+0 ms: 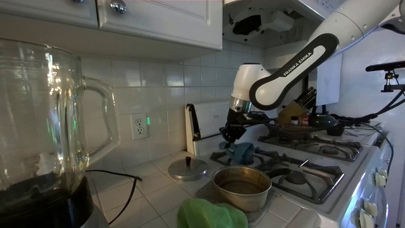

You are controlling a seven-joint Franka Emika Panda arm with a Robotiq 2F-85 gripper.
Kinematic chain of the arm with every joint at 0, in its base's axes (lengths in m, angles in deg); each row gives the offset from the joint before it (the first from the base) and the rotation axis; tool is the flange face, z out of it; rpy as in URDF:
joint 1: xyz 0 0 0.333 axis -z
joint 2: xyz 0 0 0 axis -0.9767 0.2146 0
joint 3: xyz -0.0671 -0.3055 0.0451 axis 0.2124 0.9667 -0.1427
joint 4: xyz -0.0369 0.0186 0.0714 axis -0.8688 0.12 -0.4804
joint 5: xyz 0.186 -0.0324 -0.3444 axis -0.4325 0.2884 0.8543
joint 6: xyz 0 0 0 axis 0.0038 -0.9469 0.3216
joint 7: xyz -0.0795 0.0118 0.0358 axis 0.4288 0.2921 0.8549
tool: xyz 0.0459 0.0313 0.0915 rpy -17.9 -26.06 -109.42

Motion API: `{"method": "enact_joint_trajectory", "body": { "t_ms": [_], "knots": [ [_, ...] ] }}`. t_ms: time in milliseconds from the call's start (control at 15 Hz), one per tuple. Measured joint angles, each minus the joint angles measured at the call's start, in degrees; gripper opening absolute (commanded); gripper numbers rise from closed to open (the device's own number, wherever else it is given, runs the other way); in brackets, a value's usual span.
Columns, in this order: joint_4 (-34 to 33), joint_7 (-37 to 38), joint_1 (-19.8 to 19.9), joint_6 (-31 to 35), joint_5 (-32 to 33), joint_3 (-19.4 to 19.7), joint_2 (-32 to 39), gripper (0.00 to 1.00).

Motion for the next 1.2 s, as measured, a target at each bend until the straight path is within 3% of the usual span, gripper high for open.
{"method": "enact_joint_trajectory", "body": {
  "t_ms": [467, 533, 600, 867, 1200],
  "knots": [
    [0.42, 4.10, -3.04, -12.43, 2.08, 7.98, -3.86, 0.02],
    [0.42, 4.26, -2.98, -13.39, 2.13, 8.30, -3.94, 0.32],
    [0.42, 4.44, -2.92, -14.20, 2.13, 8.44, -3.96, 0.33],
    [0.50, 5.46, -3.02, -13.78, 2.38, 8.43, -3.99, 0.60],
    [6.10, 8.76, -5.57, 1.94, 9.32, 9.14, -5.98, 0.94]
  ]
}}
